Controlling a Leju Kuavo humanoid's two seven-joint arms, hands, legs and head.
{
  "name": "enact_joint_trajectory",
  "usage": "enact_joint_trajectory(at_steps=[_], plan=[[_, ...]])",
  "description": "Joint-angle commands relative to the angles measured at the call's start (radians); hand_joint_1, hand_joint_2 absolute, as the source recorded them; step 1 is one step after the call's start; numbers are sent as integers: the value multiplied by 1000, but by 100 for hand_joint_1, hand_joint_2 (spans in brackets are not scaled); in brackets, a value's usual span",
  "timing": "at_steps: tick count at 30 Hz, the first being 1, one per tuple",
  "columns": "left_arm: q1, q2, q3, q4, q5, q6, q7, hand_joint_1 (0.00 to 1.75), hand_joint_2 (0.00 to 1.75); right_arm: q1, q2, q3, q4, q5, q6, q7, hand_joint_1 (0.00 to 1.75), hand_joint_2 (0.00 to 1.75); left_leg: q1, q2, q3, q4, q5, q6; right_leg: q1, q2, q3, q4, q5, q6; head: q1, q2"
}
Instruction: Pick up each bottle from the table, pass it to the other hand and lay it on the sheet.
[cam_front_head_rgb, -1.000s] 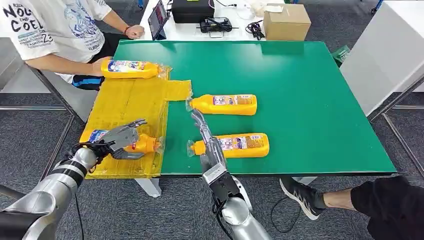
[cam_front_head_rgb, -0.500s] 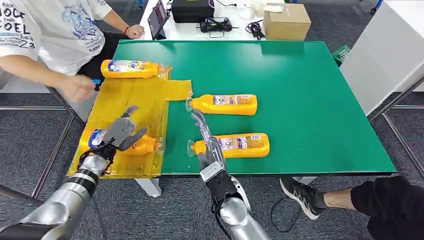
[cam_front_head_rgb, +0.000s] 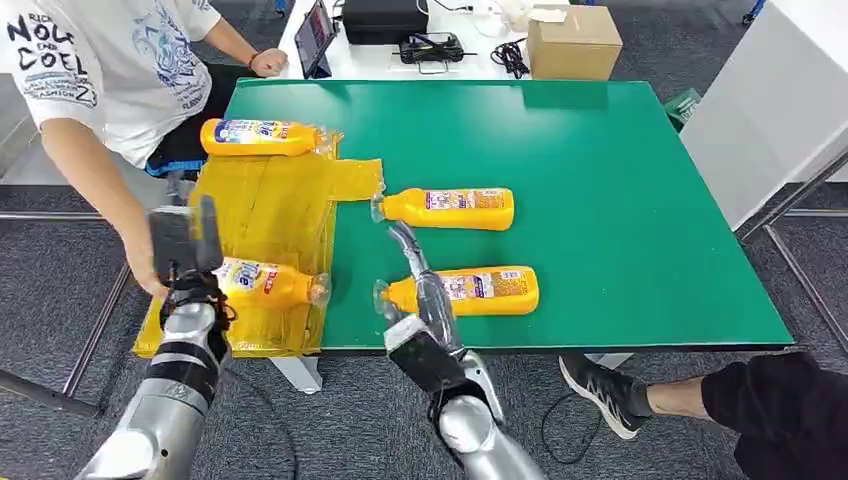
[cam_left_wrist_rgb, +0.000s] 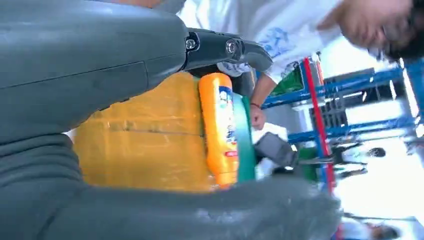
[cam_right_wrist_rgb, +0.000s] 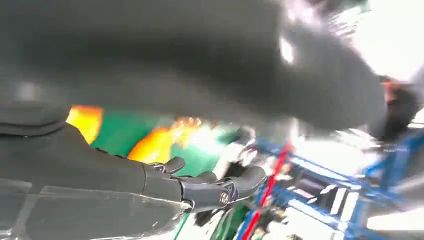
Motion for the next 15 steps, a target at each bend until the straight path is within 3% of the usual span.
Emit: enact_joint_trajectory(at_steps=[1, 3, 8, 11, 15], plan=[[89, -25, 79, -188, 46, -43, 15, 0, 175, -122, -120, -78, 149, 83, 19, 77, 0, 175, 0, 2, 4, -1, -1, 0, 0, 1, 5, -2, 0, -1, 0, 0], [85, -26, 79, -183, 47, -43, 15, 0, 175, -115, -116, -78, 143, 87, 20, 75, 0, 175, -1, 0, 2, 0, -1, 0, -1, 0, 2, -1, 0, -1, 0, 0], [154, -23, 78, -214, 109, -108, 60, 0, 175, -254, -229, -68, 318, 223, 150, 270, 0, 175, -1, 2, 6, -1, -2, -1, 0, 2, 5, -2, -1, -1, 0, 0], [187, -26, 50, -204, 102, -136, 73, 0, 175, -370, -277, -82, 455, 239, 212, 287, 0, 175, -1, 3, 6, -2, -1, 0, -1, 3, 6, -3, 1, 0, 0, 0], [193, -29, 3, -164, 62, -159, 90, 0, 175, -444, -293, -75, 529, 244, 283, 292, 0, 175, -2, 0, 1, 0, 0, 1, -2, 1, 2, 0, 0, 0, 0, 0]])
